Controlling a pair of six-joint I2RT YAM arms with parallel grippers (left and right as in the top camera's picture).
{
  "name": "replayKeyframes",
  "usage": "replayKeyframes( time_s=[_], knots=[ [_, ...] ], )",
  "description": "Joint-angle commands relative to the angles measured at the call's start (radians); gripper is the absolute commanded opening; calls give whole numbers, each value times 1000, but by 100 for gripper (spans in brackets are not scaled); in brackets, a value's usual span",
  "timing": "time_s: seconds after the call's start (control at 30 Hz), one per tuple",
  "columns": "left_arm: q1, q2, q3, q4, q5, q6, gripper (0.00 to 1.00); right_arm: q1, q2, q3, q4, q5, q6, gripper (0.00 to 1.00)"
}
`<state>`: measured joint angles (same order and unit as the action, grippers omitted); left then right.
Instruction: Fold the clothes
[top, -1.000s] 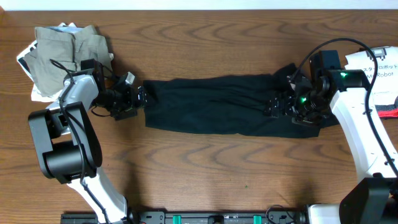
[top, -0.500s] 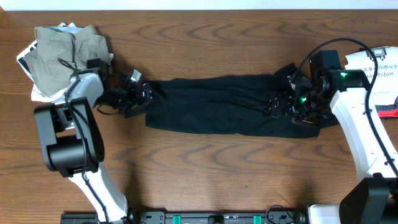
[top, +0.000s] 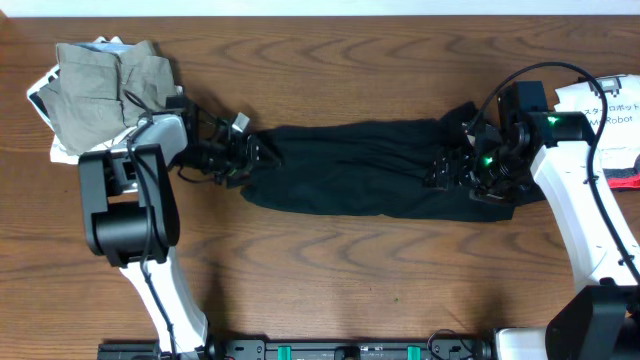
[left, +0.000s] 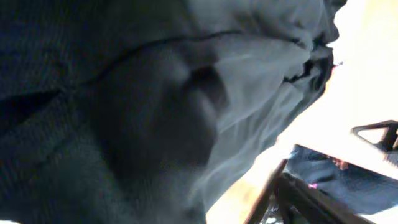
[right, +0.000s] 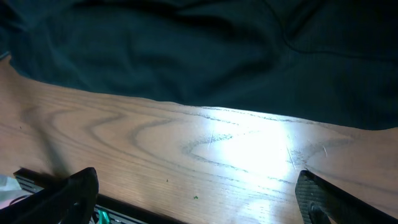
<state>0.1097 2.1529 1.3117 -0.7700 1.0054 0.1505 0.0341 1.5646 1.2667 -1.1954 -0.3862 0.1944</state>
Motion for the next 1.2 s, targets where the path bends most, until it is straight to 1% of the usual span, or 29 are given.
replayKeyframes(
  time_s=[0.0, 0.07, 0.17, 0.2, 0.23, 0.43, 0.57, 0.8, 1.0, 1.17],
  knots=[
    [-10, 95, -51, 9, -220, -6, 58, 6, 6, -3, -2, -7, 11, 99],
    [-10, 95, -51, 13, -220, -6, 44, 6, 6, -3, -2, -6, 11, 99],
    [-10, 95, -51, 18, -220, -6, 27, 6, 6, -3, 0, -6, 11, 99],
    [-10, 95, -51, 19, -221, -6, 19, 6, 6, -3, 0, -6, 11, 99],
    [-9, 95, -51, 19, -226, -8, 6, 6, 6, -3, 2, -6, 11, 99],
    [27, 93, -34, 3, -275, -63, 6, 6, 6, -3, 6, -6, 11, 99],
    [78, 93, 16, -63, -318, -63, 6, 6, 6, -3, 6, -6, 11, 99],
    [156, 93, 119, -210, -478, -63, 6, 6, 6, -3, 6, -6, 11, 99],
    [205, 80, 196, -292, -483, -64, 6, 6, 6, -3, 6, -6, 11, 99],
    [220, 26, 261, -354, -502, -71, 6, 6, 6, -3, 6, -6, 11, 99]
  ],
)
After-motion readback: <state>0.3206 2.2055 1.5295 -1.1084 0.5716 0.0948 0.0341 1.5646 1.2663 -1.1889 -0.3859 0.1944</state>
